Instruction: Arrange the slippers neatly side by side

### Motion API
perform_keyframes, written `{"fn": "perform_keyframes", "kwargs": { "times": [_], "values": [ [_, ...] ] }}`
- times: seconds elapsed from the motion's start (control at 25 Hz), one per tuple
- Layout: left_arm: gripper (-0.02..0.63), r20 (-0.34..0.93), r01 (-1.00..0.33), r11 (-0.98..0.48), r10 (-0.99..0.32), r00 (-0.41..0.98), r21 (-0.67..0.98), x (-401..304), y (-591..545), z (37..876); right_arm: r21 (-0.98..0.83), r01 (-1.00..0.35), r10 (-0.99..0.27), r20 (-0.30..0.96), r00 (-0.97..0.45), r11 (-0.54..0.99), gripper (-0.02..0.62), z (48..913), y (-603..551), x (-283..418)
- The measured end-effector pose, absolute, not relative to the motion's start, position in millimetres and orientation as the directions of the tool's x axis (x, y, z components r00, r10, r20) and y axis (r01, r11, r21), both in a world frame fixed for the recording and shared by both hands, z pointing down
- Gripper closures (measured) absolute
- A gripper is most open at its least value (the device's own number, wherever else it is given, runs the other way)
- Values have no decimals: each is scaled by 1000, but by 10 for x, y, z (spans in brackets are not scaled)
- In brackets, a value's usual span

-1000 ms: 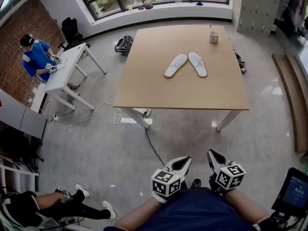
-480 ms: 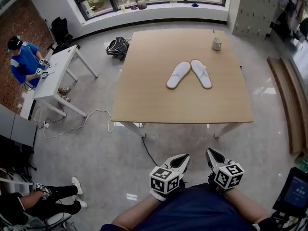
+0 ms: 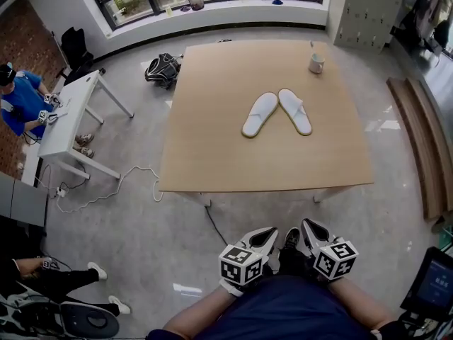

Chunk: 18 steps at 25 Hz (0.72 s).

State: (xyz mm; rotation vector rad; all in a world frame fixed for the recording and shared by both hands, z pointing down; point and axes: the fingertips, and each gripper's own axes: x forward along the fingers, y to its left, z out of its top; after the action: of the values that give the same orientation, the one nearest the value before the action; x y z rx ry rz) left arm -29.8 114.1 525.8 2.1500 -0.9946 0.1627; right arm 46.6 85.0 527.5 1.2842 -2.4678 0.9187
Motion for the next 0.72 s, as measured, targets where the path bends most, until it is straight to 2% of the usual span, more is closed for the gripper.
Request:
{"fn": "perform_keyframes", "kwargs": {
  "times": [0.2,0.44,0.72],
  "values": [
    [601,423,-705,-416,-586,691,575,-300,916,5287,-459,-787,-652,456,-606,412,584,5341,590,427],
    [601,448,-754,-381,-628,636,536,-387,422,5290,-489,-745,-623,424,-657,453,584,5383,57,327],
    [601,456,-761,-416,-621,637,498,-72,-140,5204,-512,-720,-604,409,-684,468,584,5362,-608,511]
  ]
}}
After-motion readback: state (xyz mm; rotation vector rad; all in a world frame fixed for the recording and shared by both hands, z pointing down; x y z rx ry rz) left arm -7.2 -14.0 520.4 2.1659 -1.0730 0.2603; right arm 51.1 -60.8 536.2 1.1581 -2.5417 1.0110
